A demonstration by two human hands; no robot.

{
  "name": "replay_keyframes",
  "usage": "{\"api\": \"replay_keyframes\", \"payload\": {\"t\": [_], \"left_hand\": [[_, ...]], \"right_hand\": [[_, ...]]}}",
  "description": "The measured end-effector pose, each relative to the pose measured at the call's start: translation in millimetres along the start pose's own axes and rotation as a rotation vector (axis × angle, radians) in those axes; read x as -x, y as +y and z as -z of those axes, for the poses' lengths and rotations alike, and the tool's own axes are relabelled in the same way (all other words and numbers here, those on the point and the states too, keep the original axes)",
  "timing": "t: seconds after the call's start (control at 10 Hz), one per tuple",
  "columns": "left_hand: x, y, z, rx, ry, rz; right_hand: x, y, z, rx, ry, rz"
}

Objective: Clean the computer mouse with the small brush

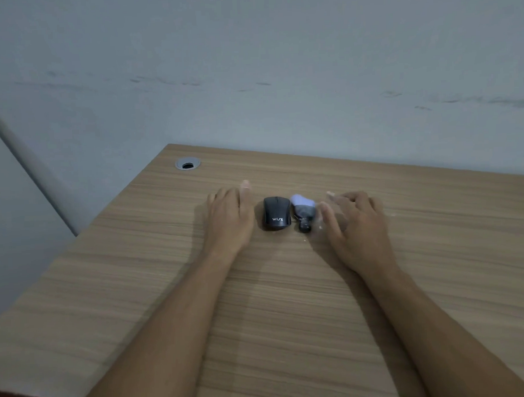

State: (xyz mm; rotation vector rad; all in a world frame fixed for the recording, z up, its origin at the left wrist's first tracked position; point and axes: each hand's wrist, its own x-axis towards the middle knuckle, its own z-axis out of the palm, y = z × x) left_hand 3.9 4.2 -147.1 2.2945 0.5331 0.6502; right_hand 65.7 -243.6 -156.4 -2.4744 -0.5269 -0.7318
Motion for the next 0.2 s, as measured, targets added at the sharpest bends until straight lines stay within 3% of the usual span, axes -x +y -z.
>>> {"api": "replay_keyframes", "payload": {"t": [0.1,0.2], "left_hand": [[-2.1,-10.2,4.4,-0.115,-0.016,-0.06],[1.3,-5.4,1.2,-0.251,-0.116,-0.094]], "right_hand": [[-7.6,17.1,4.2,0.016,0.002,-0.123],[-11.3,25.3,5.0,-0.108,0.09,-0.112]]}}
